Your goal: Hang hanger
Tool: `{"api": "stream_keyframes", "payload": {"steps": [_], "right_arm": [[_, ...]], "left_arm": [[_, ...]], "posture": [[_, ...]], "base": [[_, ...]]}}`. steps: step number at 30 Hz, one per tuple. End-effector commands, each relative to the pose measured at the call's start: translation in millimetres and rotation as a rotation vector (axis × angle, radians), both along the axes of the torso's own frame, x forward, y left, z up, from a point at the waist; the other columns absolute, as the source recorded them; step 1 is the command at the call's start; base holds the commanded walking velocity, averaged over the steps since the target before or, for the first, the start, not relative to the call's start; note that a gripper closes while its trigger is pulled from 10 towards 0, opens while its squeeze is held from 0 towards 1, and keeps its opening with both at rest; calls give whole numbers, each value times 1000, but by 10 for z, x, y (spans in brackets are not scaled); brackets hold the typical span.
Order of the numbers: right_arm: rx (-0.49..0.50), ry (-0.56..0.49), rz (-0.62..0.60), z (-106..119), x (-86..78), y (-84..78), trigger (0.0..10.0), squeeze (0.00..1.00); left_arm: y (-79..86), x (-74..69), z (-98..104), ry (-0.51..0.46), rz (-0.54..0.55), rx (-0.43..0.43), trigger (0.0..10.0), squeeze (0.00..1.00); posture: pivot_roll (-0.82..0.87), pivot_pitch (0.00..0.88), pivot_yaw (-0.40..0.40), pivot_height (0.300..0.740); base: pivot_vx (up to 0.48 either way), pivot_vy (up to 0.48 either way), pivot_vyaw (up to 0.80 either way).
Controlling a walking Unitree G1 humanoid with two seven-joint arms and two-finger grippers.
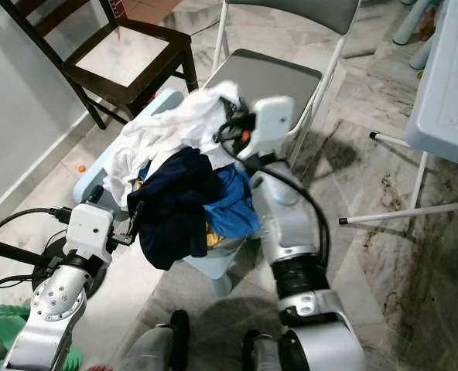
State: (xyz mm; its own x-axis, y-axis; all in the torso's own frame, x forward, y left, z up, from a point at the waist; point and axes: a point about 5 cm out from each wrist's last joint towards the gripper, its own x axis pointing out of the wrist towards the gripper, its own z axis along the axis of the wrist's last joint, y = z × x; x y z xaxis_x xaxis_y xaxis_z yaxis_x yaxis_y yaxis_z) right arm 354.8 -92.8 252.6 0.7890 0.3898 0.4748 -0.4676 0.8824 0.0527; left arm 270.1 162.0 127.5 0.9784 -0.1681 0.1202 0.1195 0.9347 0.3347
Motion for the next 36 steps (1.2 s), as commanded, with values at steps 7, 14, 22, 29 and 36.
{"api": "stream_keyframes", "payload": {"steps": [7, 14, 22, 29, 36], "right_arm": [[27, -65, -57, 287, -171, -443, 0, 0], [-2, -36, -141, 284, -277, -757, 0, 0], [-73, -19, -30, 232, -422, -932, 0, 0], [-188, 39, 92, 104, -682, -1275, 0, 0], [-288, 301, 275, -421, -1177, -1450, 0, 0]], "left_arm": [[38, -10, -83, 22, 11, 15, 10000, 0], [33, 28, -82, 18, 4, 21, 10000, 0], [17, 75, -69, 12, -7, 26, 10000, 0], [15, 87, -78, 8, -8, 26, 10000, 0], [-36, 78, -126, 22, -16, 17, 10000, 0]], "posture": [[227, 305, 44, 740], [214, 297, 55, 740], [206, 286, 64, 740], [191, 286, 60, 740], [145, 298, 54, 740]], "base": [[0, 0, 0], [0, 0, 0], [0, 0, 0], [0, 0, 0], [0, 0, 0]]}}
